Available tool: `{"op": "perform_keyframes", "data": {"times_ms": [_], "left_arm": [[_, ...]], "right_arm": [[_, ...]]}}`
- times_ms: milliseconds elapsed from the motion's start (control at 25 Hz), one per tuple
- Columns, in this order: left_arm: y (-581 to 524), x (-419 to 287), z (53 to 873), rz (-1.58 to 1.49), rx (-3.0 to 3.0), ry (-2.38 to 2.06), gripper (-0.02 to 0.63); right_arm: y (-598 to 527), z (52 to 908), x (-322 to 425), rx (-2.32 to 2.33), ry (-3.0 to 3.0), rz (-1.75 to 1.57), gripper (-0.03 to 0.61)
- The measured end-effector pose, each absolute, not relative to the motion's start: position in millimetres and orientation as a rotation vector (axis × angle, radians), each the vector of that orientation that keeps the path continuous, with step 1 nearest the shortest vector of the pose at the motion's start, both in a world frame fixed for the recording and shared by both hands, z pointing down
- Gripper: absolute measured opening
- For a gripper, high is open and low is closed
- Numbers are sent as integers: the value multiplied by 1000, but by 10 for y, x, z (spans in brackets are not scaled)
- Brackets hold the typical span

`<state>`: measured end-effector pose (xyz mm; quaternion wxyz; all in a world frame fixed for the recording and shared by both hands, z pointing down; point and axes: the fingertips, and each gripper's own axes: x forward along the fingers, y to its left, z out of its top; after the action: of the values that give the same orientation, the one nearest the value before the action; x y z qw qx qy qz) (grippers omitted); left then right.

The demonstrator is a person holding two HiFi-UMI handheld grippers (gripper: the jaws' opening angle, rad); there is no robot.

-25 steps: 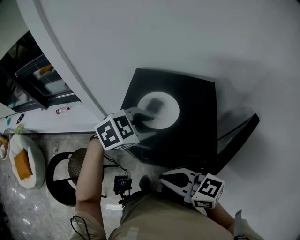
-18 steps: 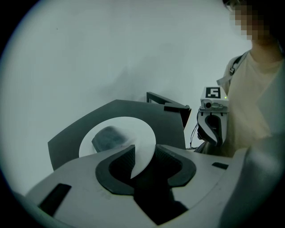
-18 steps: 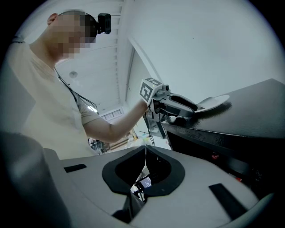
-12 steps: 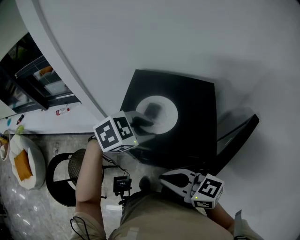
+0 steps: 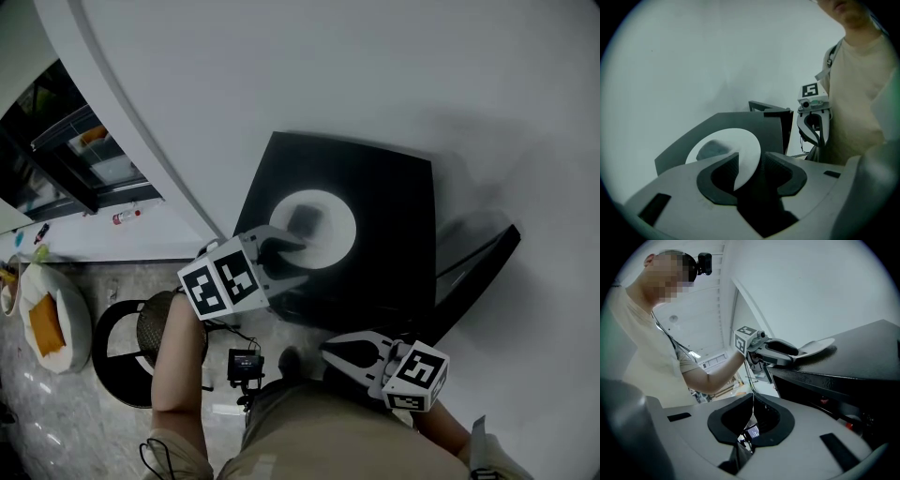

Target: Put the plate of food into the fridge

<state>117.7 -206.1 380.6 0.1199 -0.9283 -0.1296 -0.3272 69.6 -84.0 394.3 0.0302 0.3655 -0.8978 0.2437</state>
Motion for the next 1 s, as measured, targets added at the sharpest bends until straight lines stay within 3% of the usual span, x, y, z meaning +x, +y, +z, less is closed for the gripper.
{"op": "perform_keyframes", "data": {"times_ms": [160,400,680,1000], "left_arm": [[-2010,1168,3742,-864,-2687,-352,230],[-1877,1106,3761,-869,-2660,-406,235],[-1826,1091,3885,-949,-2594,-429,296],[-1882,1121,3986,-988,-2477,-362,302]], "right_arm": [[-827,3941,695,1116,-2757,762,21],[-822,3975,654,1088,-2750,767,21],[-817,3996,628,1080,-2752,772,21],[-779,4021,642,1111,-2740,780,21]]}}
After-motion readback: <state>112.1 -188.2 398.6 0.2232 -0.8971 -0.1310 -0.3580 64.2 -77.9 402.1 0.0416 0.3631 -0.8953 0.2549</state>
